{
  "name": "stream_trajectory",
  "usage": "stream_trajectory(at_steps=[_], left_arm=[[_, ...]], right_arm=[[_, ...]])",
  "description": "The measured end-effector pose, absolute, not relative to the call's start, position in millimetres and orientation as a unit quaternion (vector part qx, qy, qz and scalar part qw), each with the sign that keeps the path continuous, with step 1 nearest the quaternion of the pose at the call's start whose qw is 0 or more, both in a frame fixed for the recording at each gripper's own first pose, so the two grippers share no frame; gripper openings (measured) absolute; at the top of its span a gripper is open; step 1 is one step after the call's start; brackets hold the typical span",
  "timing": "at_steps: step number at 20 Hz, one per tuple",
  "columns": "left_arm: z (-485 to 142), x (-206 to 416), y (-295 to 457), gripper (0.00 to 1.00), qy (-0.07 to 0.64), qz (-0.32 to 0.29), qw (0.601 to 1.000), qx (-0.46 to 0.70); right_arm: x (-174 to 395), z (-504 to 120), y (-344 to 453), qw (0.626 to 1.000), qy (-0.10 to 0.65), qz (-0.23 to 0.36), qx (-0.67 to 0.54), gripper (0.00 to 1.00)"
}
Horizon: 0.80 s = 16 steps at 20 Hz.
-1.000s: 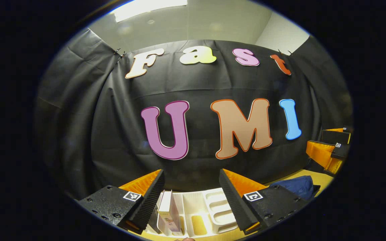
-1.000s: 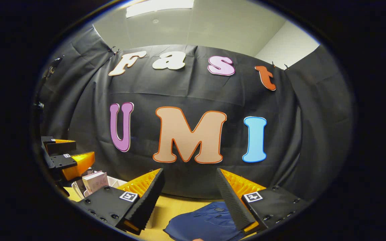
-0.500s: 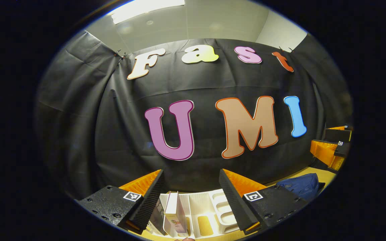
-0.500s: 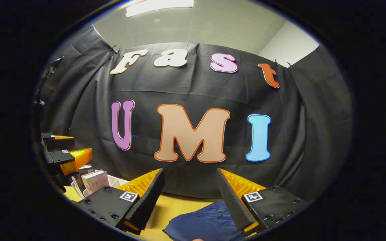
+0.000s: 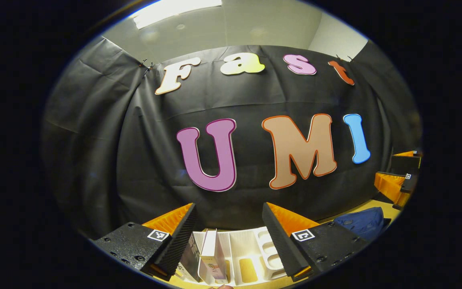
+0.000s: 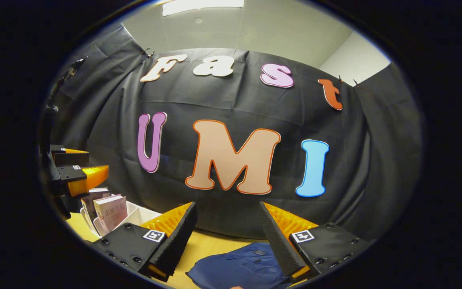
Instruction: Open the schoolbag, grab two books from the bookshelf and put them into the schoolbag.
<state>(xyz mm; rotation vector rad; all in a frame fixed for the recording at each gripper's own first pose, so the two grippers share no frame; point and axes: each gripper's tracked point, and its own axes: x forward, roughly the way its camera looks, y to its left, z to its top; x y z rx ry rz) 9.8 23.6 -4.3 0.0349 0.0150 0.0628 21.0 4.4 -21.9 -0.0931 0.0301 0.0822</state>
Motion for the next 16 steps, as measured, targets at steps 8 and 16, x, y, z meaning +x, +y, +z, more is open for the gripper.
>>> stream_trajectory(at_steps=[8, 16], left_arm=[[-7, 9, 37, 0.97, 0.009, 0.047, 0.999, 0.021], [-15, 4, 56, 0.97, 0.015, 0.070, 0.997, 0.020]], right_arm=[[19, -57, 9, 0.978, 0.036, 0.109, -0.175, 1.00], [2, -126, 15, 0.941, 0.086, 0.172, -0.277, 0.98]])
